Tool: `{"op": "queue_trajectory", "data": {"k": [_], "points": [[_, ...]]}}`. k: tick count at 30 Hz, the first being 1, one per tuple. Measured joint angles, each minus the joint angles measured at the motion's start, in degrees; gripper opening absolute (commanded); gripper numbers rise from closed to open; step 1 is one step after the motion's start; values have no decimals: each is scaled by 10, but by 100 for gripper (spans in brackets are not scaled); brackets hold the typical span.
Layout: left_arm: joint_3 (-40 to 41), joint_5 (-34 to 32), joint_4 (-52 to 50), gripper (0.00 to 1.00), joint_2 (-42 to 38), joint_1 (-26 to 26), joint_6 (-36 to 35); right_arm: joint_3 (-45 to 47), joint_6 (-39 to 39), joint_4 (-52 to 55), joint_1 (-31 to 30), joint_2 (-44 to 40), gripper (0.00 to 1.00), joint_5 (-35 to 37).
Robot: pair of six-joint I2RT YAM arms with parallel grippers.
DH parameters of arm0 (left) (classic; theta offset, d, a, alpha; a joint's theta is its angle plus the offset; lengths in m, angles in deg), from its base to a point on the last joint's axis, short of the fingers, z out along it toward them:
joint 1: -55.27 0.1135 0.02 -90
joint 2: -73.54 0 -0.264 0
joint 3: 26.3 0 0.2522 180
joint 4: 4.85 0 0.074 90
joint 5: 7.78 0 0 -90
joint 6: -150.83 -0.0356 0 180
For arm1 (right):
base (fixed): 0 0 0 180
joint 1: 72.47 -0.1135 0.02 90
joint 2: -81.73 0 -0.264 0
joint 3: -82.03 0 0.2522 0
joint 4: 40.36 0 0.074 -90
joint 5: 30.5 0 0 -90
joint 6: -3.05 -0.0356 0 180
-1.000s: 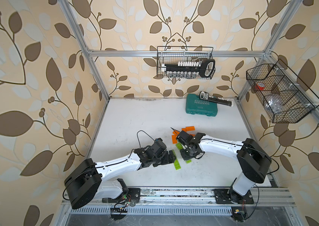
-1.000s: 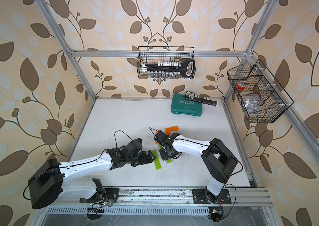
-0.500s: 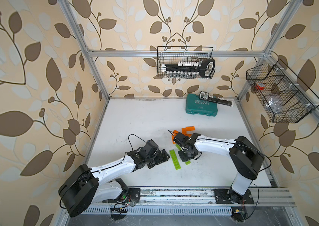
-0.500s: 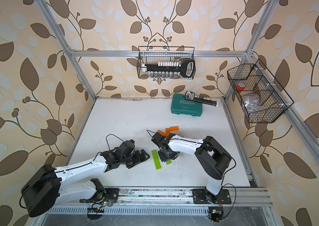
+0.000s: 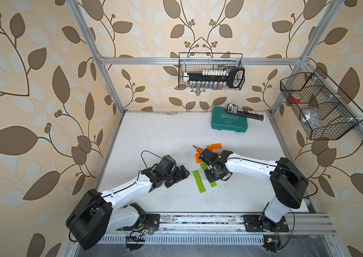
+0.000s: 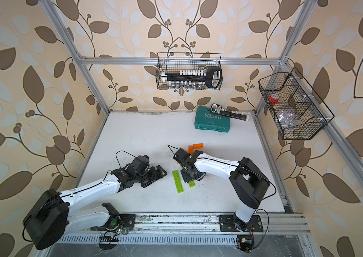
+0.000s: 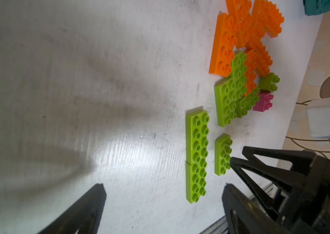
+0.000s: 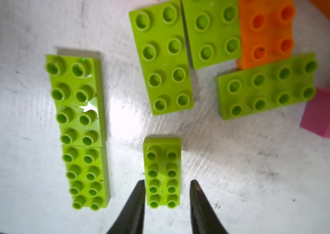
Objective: Assemble a small pinwheel with lego
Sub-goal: Place the lego brick at the center of the board, then pick up the lego brick from the center of the board.
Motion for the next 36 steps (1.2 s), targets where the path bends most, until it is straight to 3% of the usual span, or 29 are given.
{"op": "queue_trajectory", "data": {"k": [5, 9, 36], "points": [[-69, -34, -18, 93, 40, -84, -18, -2, -3, 10, 0, -7, 19, -23], [-78, -40, -2, 92, 66, -131, -15, -9, -3, 22, 0, -1, 16, -37], [-68, -65, -7, 93, 71, -132, -11, -27, -3, 25, 0, 61, 17, -56]]}}
